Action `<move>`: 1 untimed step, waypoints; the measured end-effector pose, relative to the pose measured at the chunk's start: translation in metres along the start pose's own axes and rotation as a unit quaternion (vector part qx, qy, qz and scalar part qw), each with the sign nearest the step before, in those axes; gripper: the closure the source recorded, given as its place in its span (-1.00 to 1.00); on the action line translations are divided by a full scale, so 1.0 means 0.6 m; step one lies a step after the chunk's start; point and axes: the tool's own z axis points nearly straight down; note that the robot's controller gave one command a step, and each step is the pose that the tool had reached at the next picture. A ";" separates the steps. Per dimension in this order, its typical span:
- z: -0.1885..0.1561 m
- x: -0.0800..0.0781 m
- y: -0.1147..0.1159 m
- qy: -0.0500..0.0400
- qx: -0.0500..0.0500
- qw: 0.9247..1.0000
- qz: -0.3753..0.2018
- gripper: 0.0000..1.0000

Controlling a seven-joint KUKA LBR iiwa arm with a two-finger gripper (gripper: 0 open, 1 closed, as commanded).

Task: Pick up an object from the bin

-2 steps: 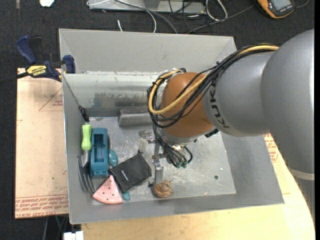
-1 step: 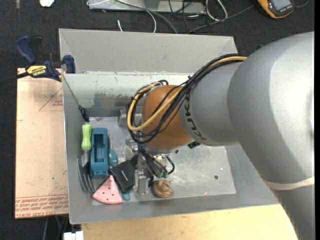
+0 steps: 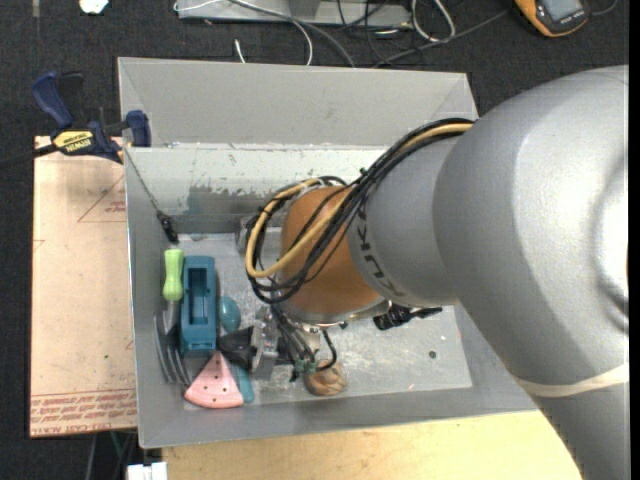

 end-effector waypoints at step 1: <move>0.001 0.001 0.000 0.001 0.001 1.000 0.000 -1.00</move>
Offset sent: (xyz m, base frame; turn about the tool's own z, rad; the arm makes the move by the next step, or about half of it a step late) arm 0.0000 0.0000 0.0000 0.0000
